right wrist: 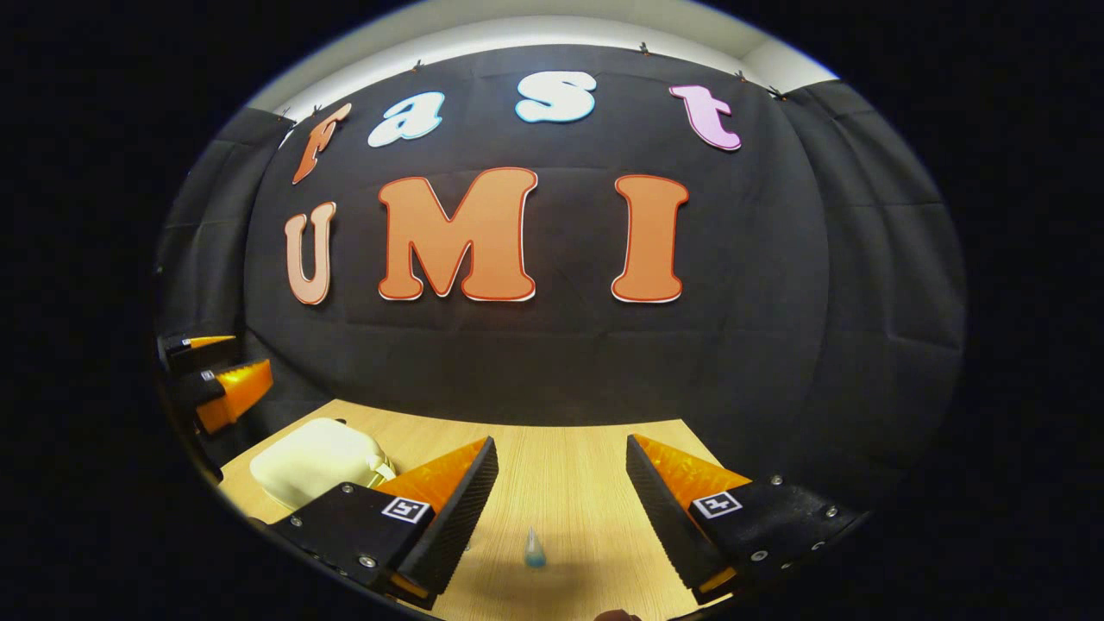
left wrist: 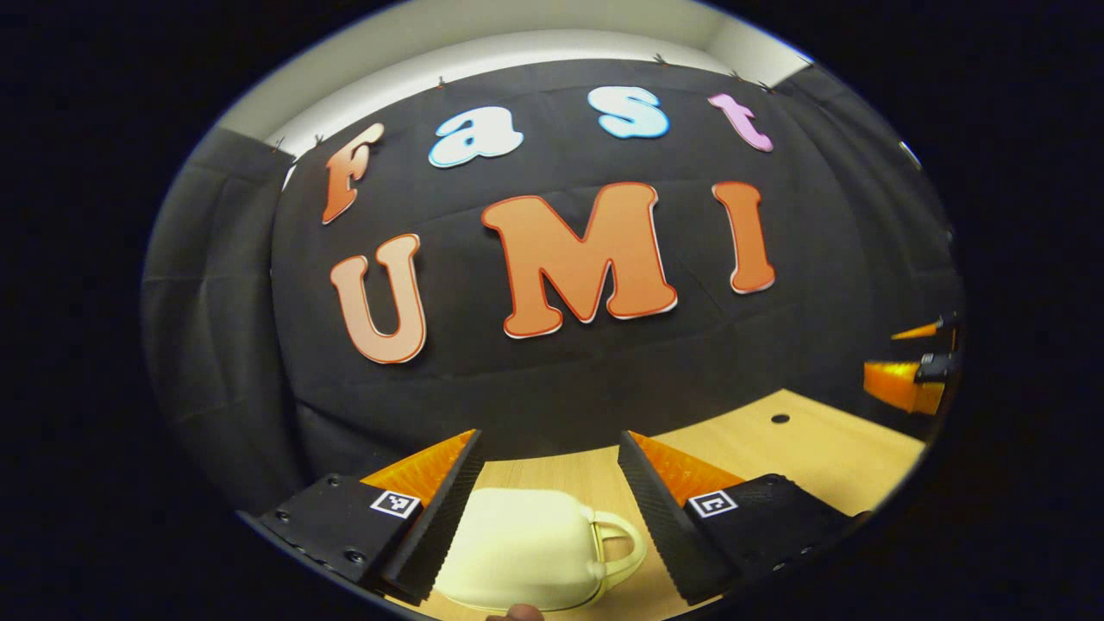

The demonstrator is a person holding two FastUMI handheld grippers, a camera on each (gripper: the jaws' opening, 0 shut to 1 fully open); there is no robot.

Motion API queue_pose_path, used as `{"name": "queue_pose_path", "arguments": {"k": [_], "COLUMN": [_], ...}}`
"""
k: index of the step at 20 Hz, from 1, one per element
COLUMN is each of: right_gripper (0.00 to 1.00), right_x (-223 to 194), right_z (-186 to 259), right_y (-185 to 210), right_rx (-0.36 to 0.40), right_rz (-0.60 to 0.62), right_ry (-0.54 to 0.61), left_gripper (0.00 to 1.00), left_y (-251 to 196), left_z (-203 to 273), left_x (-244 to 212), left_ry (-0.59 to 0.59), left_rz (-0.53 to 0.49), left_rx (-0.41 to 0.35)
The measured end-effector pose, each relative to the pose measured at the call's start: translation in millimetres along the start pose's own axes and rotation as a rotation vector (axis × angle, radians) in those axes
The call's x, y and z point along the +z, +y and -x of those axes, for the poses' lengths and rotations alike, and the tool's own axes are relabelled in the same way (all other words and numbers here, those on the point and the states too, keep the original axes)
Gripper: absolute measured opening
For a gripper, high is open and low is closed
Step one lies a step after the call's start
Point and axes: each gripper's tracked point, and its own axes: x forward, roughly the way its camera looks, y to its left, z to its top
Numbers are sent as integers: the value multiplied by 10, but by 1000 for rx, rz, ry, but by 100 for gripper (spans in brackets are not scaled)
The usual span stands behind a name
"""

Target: First open the suitcase, pack the skin care products into it, and then close the suitcase.

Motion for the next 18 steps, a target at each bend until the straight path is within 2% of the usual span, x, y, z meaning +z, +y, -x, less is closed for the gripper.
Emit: {"name": "queue_pose_path", "arguments": {"k": [9, 12, 15, 18], "right_gripper": [95, 95, 95, 95], "right_x": [-391, -538, -679, -772], "right_z": [197, 280, 344, 389], "right_y": [-596, -801, -983, -1127], "right_rx": [-107, -153, -196, -232], "right_rz": [-50, -77, -80, -93], "right_ry": [94, 131, 159, 183], "left_gripper": [98, 98, 99, 99], "left_y": [-878, -977, -940, -994], "left_z": [-95, -162, -268, -381], "left_x": [-1280, -1590, -1764, -1981], "left_ry": [247, 282, 311, 333], "left_rz": [-344, -436, -581, -666], "left_rx": [-186, -204, -192, -220]}}
